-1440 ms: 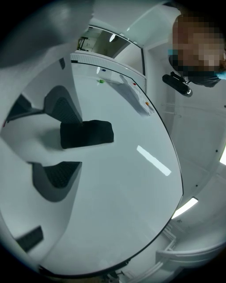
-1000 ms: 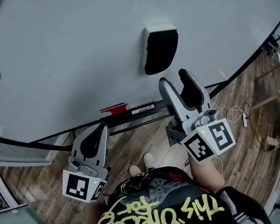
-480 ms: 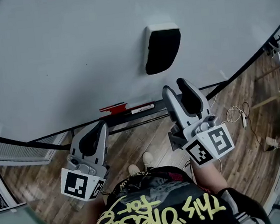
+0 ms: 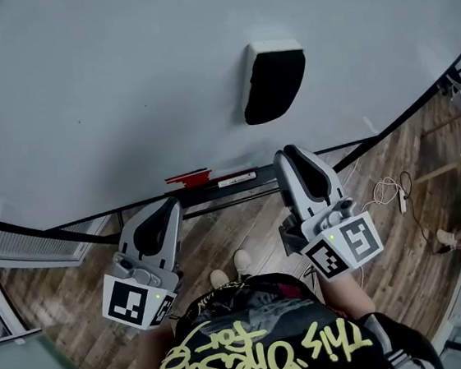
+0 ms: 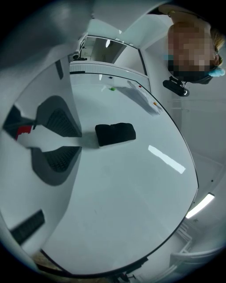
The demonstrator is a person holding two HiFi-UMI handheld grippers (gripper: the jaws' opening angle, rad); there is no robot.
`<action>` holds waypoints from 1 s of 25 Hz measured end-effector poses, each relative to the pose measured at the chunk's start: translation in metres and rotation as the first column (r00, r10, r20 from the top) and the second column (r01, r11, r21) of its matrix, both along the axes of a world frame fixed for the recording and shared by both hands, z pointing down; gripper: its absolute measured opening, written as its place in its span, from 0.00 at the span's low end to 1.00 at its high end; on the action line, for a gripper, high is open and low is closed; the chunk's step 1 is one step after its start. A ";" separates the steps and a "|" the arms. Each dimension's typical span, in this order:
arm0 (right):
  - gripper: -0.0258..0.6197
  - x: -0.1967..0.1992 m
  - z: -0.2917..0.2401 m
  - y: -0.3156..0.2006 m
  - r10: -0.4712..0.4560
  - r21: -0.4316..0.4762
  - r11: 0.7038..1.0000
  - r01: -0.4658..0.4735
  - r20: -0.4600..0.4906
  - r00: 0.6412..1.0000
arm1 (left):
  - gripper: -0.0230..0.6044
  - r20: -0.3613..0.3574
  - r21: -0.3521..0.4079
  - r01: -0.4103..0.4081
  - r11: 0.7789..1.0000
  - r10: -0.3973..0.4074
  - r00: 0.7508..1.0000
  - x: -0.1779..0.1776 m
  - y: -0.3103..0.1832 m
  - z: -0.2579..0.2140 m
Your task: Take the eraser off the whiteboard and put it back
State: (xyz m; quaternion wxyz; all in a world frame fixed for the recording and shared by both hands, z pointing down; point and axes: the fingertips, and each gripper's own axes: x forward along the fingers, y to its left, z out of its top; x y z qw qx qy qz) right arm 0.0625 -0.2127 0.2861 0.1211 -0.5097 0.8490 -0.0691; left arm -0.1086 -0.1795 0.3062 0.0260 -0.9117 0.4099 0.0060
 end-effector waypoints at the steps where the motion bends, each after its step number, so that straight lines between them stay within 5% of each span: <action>1: 0.13 0.000 0.001 0.000 -0.002 -0.003 1.000 0.002 0.002 1.000 | 0.05 0.001 -0.001 0.002 1.000 -0.002 1.000 0.000 0.000 0.000; 25: 0.06 -0.011 0.018 0.007 -0.056 -0.033 0.998 0.056 0.007 0.998 | 0.05 -0.011 -0.017 0.028 0.999 -0.028 1.000 -0.005 -0.005 0.005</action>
